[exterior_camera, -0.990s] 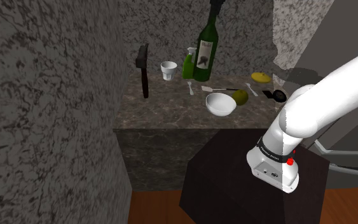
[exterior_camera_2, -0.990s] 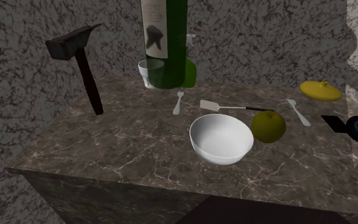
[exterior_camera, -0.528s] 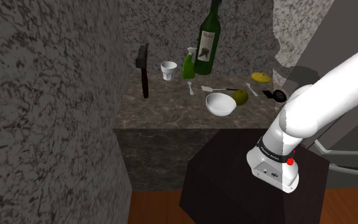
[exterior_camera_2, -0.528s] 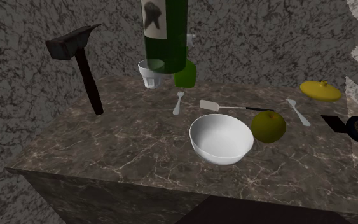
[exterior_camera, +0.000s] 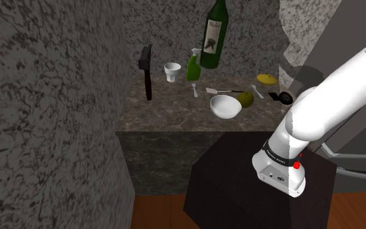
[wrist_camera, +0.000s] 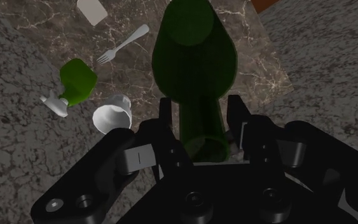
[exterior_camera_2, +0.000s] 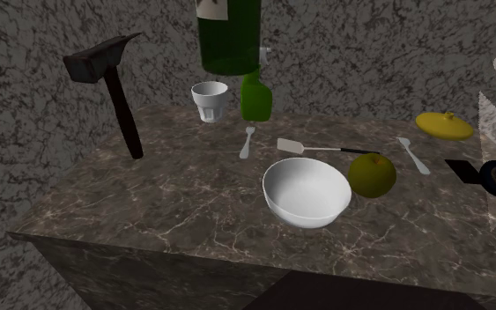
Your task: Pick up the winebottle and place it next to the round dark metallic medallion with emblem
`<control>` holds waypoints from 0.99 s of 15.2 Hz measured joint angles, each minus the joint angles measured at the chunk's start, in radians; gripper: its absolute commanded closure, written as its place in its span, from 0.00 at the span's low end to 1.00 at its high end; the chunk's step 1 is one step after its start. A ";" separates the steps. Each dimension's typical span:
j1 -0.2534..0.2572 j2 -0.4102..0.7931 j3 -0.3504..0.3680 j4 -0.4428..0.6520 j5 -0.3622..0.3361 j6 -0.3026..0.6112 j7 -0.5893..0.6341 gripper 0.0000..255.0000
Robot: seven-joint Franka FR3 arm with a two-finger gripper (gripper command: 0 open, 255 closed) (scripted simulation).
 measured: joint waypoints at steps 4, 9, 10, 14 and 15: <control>0.000 0.049 -0.003 0.121 0.003 -0.072 -0.005 1.00; 0.000 0.114 -0.006 0.272 0.007 -0.158 -0.008 1.00; -0.001 0.130 -0.006 0.307 0.008 -0.177 -0.009 1.00; -0.001 0.197 -0.009 0.454 0.014 -0.257 -0.011 1.00; -0.003 0.209 -0.011 0.485 0.015 -0.276 -0.014 1.00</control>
